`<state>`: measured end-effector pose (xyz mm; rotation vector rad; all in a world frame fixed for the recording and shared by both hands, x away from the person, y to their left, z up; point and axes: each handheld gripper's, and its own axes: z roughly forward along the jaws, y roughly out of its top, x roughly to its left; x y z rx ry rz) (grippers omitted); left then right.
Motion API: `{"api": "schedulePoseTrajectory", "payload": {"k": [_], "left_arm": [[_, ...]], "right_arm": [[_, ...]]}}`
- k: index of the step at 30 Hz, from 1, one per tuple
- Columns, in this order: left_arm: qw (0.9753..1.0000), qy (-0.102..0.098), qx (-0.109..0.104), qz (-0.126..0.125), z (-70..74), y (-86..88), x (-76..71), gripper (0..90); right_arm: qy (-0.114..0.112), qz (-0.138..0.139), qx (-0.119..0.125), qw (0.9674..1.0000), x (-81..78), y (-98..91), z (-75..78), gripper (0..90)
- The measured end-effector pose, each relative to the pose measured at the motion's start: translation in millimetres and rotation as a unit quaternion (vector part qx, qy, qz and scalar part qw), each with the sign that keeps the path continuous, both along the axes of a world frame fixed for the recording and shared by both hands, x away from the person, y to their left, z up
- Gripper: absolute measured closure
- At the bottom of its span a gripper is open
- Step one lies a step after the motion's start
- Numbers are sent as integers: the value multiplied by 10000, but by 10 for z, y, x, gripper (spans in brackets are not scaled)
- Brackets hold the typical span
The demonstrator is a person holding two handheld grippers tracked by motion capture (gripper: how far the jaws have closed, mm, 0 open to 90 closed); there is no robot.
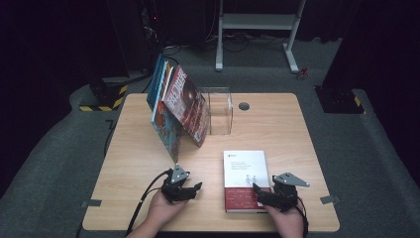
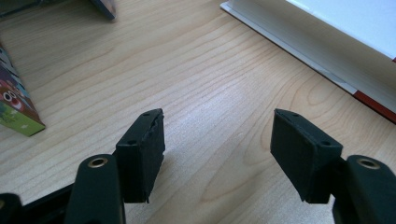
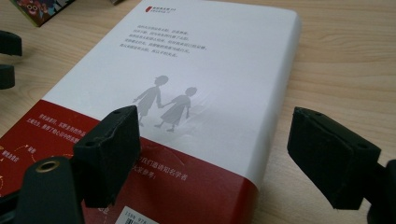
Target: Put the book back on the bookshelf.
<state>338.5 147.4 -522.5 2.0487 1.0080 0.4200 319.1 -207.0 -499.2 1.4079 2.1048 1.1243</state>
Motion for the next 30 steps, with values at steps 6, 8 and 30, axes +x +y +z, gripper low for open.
{"api": "schedulePoseTrajectory", "payload": {"k": [6,8,30], "left_arm": [[9998,163,-49,58,-12,0,29,345],[9998,176,-38,42,-13,-1,30,348],[9999,112,-3,91,-11,-15,12,356]], "right_arm": [[155,95,88,9998,8,42,-39,171],[175,123,67,9997,8,40,-33,171],[23,19,-311,9995,-25,174,5,149]]}}
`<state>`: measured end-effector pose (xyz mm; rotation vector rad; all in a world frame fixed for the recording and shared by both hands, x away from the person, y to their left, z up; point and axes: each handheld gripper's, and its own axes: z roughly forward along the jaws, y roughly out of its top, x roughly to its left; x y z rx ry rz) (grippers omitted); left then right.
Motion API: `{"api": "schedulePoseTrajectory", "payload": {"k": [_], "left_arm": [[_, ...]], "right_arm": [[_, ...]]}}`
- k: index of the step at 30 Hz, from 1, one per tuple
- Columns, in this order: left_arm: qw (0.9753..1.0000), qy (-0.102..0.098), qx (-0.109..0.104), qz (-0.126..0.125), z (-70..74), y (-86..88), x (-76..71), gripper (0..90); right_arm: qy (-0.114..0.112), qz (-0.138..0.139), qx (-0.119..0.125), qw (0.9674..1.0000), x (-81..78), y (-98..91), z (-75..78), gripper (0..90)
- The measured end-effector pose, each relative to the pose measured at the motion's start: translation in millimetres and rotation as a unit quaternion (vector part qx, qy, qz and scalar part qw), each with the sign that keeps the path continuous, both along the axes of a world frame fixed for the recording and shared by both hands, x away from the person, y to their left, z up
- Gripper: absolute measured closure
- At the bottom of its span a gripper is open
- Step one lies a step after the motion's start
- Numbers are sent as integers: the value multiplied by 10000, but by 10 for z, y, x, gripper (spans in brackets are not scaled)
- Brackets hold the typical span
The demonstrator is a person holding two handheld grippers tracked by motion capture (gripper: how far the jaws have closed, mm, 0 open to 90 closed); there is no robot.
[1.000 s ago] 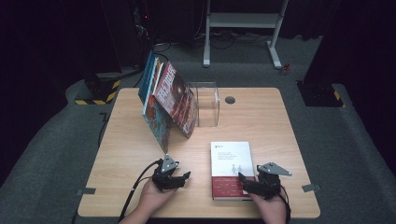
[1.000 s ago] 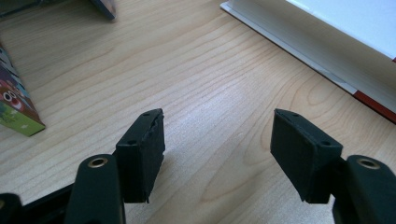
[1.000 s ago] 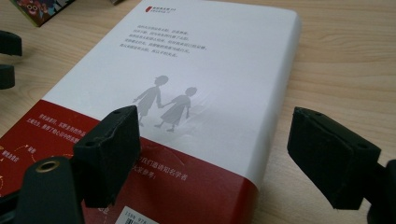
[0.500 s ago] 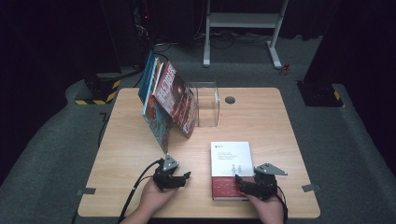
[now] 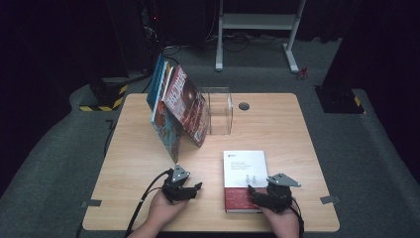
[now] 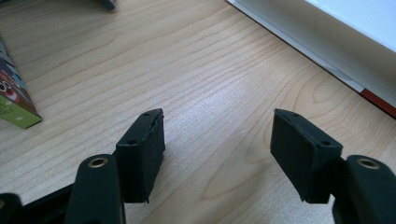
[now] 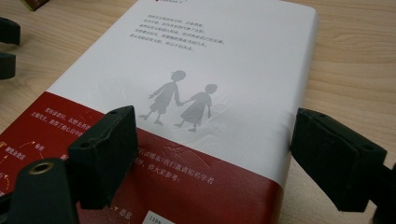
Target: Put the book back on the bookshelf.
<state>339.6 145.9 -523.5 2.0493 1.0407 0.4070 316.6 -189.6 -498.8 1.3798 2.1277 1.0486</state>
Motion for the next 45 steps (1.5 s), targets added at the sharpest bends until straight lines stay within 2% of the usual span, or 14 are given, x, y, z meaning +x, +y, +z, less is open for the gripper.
{"api": "schedulePoseTrajectory", "payload": {"k": [7,11,13,20,23,26,29,32,34,36,41,42,44,45], "left_arm": [[10000,8,-15,-24,0,3,-1,357],[10000,10,-13,-20,0,4,-1,356],[10000,13,-23,-11,0,3,-2,356],[10000,-4,-58,25,7,28,-7,361],[9997,-20,-227,103,14,49,-12,365],[9993,-93,-348,80,43,93,-19,367],[9984,-50,-554,34,83,109,-27,358],[9966,-175,-805,79,171,132,-46,356],[9947,-175,-1015,24,222,134,-57,352],[9934,-194,-1124,-84,255,107,-75,346],[9928,-92,-1154,-306,267,-49,-110,321],[9928,-50,-1157,-308,258,-75,-106,316],[9909,164,-1296,-319,234,-116,-83,306],[9910,170,-1284,-340,225,-134,-78,302]], "right_arm": [[-9,-43,-6,10000,-5,20,1,153],[-26,190,25,9998,-24,119,-2,170],[-33,362,28,9993,-45,235,-7,170],[-102,842,56,9964,-111,527,-28,166],[-95,881,58,9961,-115,550,-27,165],[-82,896,78,9959,-115,545,-27,166],[-87,897,79,9959,-115,544,-27,165],[-93,895,81,9959,-116,544,-29,165],[-109,904,73,9958,-114,542,-30,165],[-108,892,83,9959,-116,544,-31,165],[-140,887,79,9959,-117,544,-36,164],[-140,881,83,9960,-119,544,-37,165],[-118,841,115,9963,-126,549,-37,165],[-128,843,113,9963,-126,548,-38,165]]}}
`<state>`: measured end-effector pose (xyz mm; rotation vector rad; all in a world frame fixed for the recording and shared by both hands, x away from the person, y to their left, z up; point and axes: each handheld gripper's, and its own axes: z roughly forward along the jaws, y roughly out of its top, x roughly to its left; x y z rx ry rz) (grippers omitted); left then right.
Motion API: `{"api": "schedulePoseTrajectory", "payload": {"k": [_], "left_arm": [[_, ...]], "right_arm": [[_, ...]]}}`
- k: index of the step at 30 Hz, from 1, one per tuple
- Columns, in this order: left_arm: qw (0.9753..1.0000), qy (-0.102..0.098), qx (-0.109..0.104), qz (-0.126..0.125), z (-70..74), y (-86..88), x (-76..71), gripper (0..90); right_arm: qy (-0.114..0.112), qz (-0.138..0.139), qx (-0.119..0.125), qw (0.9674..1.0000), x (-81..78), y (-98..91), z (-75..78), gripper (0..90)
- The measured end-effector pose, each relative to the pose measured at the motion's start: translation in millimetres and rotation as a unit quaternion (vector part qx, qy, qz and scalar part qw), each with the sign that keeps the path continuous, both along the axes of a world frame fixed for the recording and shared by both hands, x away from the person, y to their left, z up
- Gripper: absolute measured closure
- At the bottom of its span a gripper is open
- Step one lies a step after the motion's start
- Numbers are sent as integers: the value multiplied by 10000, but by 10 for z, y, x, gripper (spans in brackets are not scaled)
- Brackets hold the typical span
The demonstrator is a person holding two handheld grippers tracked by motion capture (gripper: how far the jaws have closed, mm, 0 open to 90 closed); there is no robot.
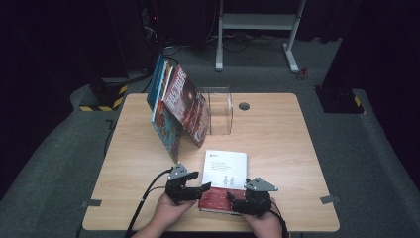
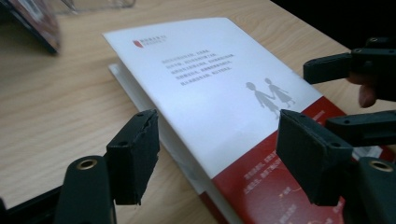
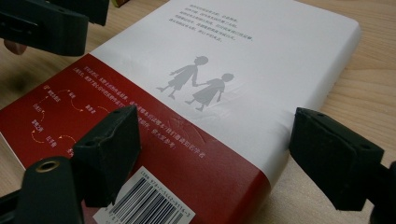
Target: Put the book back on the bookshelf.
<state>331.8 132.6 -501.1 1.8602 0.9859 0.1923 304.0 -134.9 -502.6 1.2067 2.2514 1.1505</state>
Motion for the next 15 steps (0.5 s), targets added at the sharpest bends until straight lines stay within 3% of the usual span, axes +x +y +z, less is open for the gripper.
{"api": "schedulePoseTrajectory", "payload": {"k": [5,15], "left_arm": [[9998,32,179,-22,-46,-73,0,283],[9994,146,284,-91,-96,-130,12,249]], "right_arm": [[5,-20,16,10000,-6,0,-3,165],[5,-20,13,10000,-6,0,-2,166]]}}
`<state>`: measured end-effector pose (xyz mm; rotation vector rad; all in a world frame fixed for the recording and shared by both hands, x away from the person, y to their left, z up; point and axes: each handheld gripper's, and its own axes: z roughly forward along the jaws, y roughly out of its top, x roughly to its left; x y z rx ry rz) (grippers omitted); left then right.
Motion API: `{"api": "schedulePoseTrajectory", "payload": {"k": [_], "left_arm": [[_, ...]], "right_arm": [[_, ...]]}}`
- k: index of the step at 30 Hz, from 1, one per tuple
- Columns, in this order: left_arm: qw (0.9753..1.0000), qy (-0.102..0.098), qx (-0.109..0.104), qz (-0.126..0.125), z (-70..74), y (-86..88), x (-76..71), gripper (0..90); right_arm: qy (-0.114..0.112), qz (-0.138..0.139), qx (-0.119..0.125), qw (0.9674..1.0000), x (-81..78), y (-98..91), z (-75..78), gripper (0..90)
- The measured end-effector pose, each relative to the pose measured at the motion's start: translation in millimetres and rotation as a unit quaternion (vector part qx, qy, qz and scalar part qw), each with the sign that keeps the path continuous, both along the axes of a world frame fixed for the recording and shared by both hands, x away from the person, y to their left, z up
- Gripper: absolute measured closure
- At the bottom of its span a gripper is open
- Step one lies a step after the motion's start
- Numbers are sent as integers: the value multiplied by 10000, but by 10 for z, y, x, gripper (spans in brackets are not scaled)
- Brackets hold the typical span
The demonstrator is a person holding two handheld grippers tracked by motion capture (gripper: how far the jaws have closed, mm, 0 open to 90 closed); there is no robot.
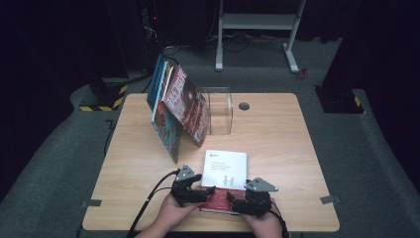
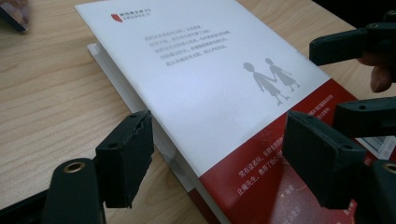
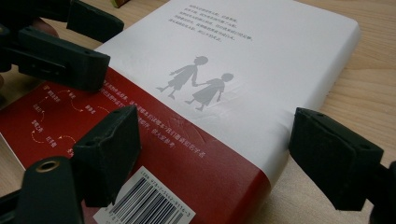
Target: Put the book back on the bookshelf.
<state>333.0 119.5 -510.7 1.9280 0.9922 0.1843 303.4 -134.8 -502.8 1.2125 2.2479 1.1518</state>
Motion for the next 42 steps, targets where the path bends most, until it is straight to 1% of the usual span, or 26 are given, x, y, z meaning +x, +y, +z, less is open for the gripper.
{"api": "schedulePoseTrajectory", "payload": {"k": [2,3,10,14,16,17,19,24,26,28,33,34,35,36,39,40,41,42], "left_arm": [[10000,18,9,-5,-9,-16,-1,246],[10000,-4,31,-8,-10,-18,0,240],[10000,20,-1,32,-27,-16,23,221],[9999,90,-80,30,-44,-9,42,201],[9998,135,-147,23,-60,5,53,199],[9996,193,-201,19,-67,9,59,197],[9994,228,-265,-6,-80,17,72,194],[9991,277,-311,-65,-89,28,78,196],[9990,293,-317,-133,-85,23,63,208],[9990,263,-271,-230,-72,2,42,228],[9993,242,-134,-244,-40,-24,31,220],[9994,219,-121,-230,-30,-19,33,229],[9995,215,-133,-213,-20,-5,36,254],[9995,228,-143,-194,-13,10,37,287],[9994,216,-215,-184,3,41,43,335],[9994,200,-242,-174,15,57,47,373],[9994,155,-231,-184,27,66,50,390],[9994,131,-274,-181,37,69,43,404]], "right_arm": [[1,2,1,10000,0,0,0,166],[1,3,1,10000,0,0,0,166],[-21,14,3,10000,1,-3,-3,166],[-27,14,7,10000,0,-4,-5,165],[-30,11,17,10000,0,-5,-7,165],[-46,21,17,10000,0,-9,-10,165],[-43,17,31,10000,1,-11,-12,162],[74,11,99,9999,21,-26,-17,148],[114,-20,156,9998,23,-32,-24,146],[127,-35,169,9998,23,-34,-25,146],[203,-20,160,9997,47,-40,-22,136],[203,-43,189,9996,44,-42,-27,137],[226,-77,222,9995,34,-44,-30,137],[204,-77,235,9995,30,-47,-35,137],[241,-103,233,9994,28,-35,-28,130],[197,-95,205,9996,30,-26,-26,125],[164,-72,184,9997,35,-21,-22,122],[136,-55,161,9998,39,-15,-17,121]]}}
